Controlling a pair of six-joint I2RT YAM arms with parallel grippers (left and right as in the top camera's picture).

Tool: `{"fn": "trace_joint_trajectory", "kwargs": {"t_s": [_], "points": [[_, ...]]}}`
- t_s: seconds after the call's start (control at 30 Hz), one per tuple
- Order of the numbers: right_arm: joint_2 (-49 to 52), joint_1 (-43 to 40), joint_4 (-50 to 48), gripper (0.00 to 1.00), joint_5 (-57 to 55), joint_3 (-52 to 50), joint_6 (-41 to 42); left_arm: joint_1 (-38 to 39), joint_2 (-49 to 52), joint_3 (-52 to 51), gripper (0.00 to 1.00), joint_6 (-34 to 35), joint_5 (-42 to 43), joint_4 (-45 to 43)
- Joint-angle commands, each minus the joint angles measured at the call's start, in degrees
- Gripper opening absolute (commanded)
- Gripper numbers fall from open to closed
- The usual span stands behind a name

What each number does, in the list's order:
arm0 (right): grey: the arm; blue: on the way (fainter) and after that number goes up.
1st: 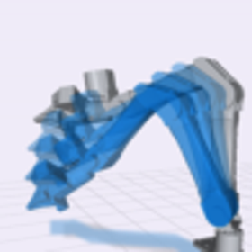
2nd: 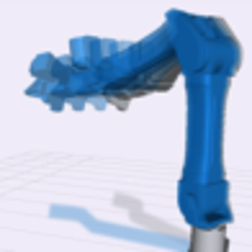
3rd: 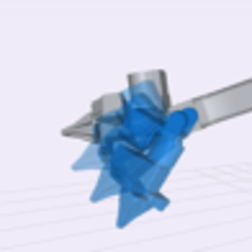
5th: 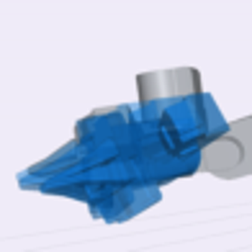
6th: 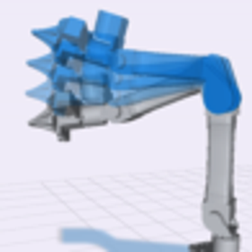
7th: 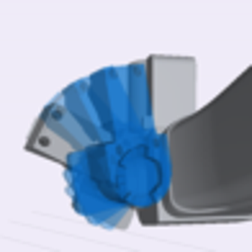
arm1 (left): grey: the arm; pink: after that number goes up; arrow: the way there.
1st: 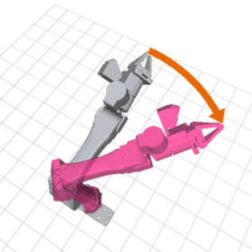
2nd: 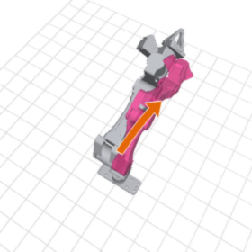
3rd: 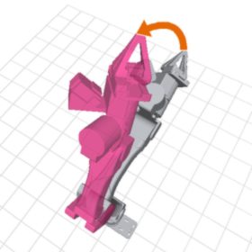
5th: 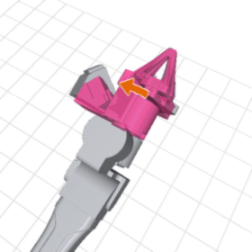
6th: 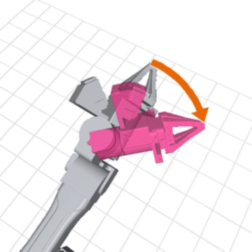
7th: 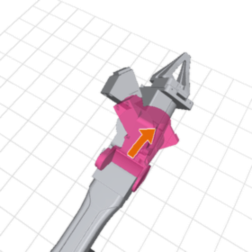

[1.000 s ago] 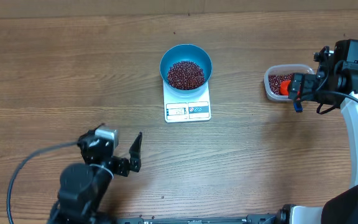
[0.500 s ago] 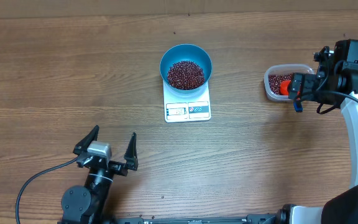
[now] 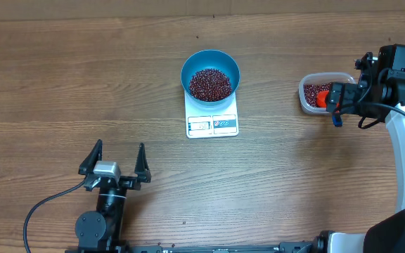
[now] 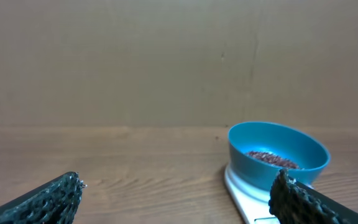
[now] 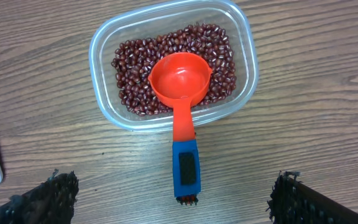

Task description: Scoop item into bowl and weigh 150g on scale

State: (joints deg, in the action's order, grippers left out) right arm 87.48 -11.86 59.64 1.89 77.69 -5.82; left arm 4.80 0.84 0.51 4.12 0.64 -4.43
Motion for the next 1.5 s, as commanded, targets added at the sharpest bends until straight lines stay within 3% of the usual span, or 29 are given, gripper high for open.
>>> {"fn": "trace_joint_trajectory", "kwargs": {"t_s": [0.0, 0.13, 1.47], "points": [[-1.2, 0.1, -0.2, 1.00, -0.6, 1.4, 0.0, -1.7, -0.7, -0.2, 1.00, -2.9, -2.1, 3.7], [-1.2, 0.1, -0.2, 1.00, -0.5, 1.4, 0.0, -2.8, -0.7, -0.2, 1.00, -3.1, -1.8, 8.9], [-1.2, 0.1, -0.2, 1.00, -0.5, 1.4, 0.0, -3.3, -0.6, -0.2, 1.00, -5.4, -1.1, 8.9]]}}
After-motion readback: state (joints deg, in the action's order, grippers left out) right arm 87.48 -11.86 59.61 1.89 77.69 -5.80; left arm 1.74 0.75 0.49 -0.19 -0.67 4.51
